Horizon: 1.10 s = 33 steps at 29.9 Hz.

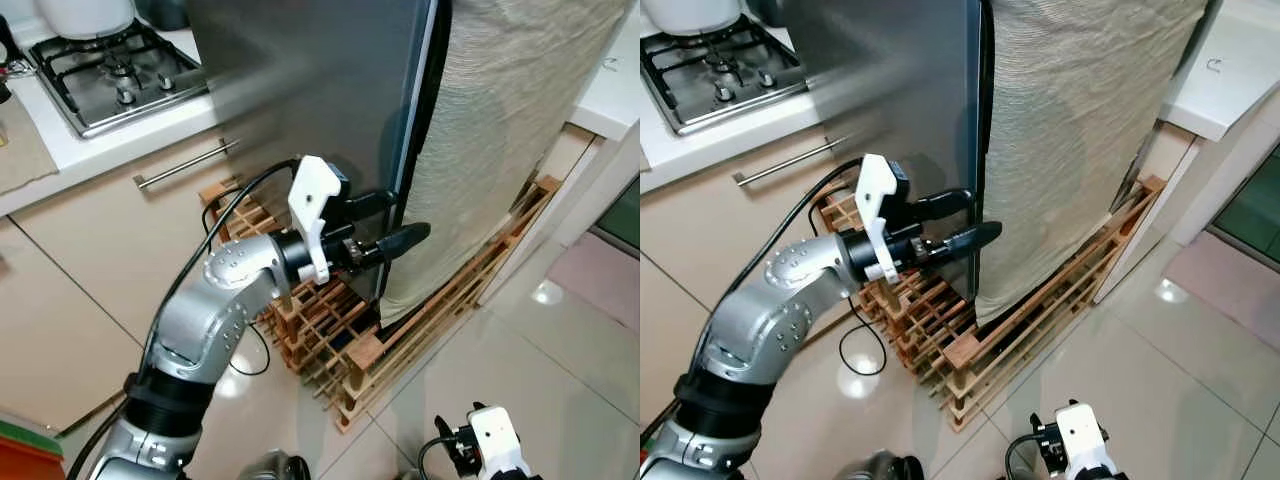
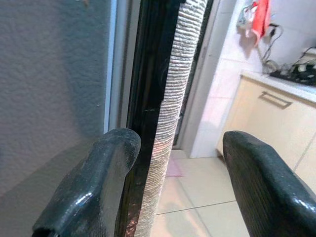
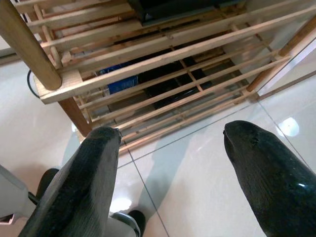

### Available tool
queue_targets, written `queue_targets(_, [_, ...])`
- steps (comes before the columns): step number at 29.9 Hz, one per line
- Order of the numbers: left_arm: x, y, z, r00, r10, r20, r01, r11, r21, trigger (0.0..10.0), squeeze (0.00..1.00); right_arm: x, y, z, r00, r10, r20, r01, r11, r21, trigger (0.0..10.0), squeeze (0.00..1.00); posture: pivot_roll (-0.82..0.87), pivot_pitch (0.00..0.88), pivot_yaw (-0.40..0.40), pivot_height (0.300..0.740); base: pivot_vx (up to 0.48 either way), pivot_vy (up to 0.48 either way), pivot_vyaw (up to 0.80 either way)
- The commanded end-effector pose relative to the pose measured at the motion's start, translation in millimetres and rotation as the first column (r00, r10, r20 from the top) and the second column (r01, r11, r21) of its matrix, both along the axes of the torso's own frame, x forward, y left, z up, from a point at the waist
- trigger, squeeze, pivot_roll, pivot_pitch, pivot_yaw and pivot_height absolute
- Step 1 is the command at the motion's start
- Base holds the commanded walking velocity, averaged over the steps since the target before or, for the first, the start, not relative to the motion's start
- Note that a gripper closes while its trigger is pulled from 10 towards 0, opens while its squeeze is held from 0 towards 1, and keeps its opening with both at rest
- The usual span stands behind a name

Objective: Restocking fridge

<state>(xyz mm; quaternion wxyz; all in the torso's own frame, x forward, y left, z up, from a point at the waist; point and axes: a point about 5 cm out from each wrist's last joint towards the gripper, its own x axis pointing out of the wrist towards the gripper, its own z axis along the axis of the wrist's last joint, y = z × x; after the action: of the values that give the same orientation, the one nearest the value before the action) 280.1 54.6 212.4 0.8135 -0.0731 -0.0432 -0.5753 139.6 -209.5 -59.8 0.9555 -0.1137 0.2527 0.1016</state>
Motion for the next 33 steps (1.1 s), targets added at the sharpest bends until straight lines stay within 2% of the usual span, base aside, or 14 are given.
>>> queue_targets(1, [-6.4,-7.7,14,0.992,-0.114,0.052,0.116,0.992,-0.042,10.0,0.0,-2.1,-4.1,-1,1.0,-0.016,-0.004,0.016,1.0,-0.007,10.0,0.0,-0.16,0.064,0.061,0.724,0.0,0.0,0.0])
queue_targets(5, [2.0,-0.8,14,0.997,-0.067,0.046,0.069,0.997,-0.04,10.0,0.0,-2.7,-4.9,-1,1.0,-0.018,-0.003,0.018,1.0,-0.009,10.0,0.0,-0.16,0.065,0.059,0.724,0.0,0.0,0.0])
queue_targets(8, [4.4,4.0,18,0.998,-0.061,0.029,0.063,0.996,-0.07,10.0,0.0,-2.5,-5.3,0,1.0,-0.018,-0.001,0.018,1.0,-0.008,10.0,0.0,-0.16,0.065,0.057,0.724,0.0,0.0,0.0])
queue_targets(14, [-6.3,8.2,32,0.986,-0.167,-0.019,0.161,0.968,-0.192,10.0,0.0,-1.6,-5.9,0,1.0,-0.017,-0.001,0.017,1.0,-0.008,10.0,0.0,-0.16,0.066,0.055,0.724,0.0,0.0,0.0])
queue_targets(17, [-5.1,11.5,31,0.988,-0.153,-0.023,0.146,0.971,-0.188,10.0,0.0,-0.7,-5.9,0,1.0,-0.016,0.001,0.016,1.0,-0.01,10.0,0.0,-0.16,0.066,0.053,0.724,0.0,0.0,0.0])
queue_targets(20, [8.9,13.2,19,1.0,-0.003,-0.003,0.003,0.997,-0.073,10.0,0.0,-0.3,-5.9,0,1.0,-0.016,0.004,0.016,1.0,-0.011,10.0,0.0,-0.15,0.066,0.052,0.724,0.0,0.0,0.0])
queue_targets(22, [17.8,12.7,8,0.993,0.111,0.05,-0.113,0.993,0.04,10.0,0.0,-0.3,-6.1,1,1.0,-0.017,0.006,0.017,1.0,-0.012,10.0,0.0,-0.15,0.066,0.051,0.724,0.0,0.0,0.0])
queue_targets(23, [17.8,12.7,8,0.993,0.111,0.05,-0.113,0.993,0.04,10.0,0.0,-0.3,-6.1,1,1.0,-0.017,0.006,0.017,1.0,-0.012,10.0,0.0,-0.15,0.066,0.051,0.724,0.0,0.0,0.0])
queue_targets(24, [25.9,12.7,-6,0.97,0.226,0.089,-0.236,0.962,0.138,10.0,0.0,-0.6,-5.9,1,1.0,-0.016,0.008,0.016,1.0,-0.012,10.0,0.0,-0.15,0.067,0.05,0.724,0.0,0.0,0.0])
queue_targets(26, [29.9,12.1,-16,0.949,0.289,0.127,-0.31,0.929,0.204,10.0,0.0,-0.7,-5.8,1,1.0,-0.016,0.01,0.016,1.0,-0.012,10.0,0.0,-0.15,0.069,0.05,0.724,0.0,0.0,0.0])
queue_targets(28, [30.7,10.5,-23,0.939,0.312,0.146,-0.339,0.912,0.233,10.0,0.0,-0.9,-5.8,1,1.0,-0.015,0.01,0.016,1.0,-0.013,10.0,0.0,-0.15,0.069,0.05,0.724,0.0,0.0,0.0])
queue_targets(33, [30.1,4.2,-30,0.931,0.332,0.15,-0.36,0.902,0.24,10.0,0.0,-0.9,-5.4,1,1.0,-0.015,0.011,0.016,1.0,-0.014,10.0,0.0,-0.15,0.07,0.051,0.724,0.0,0.0,0.0])
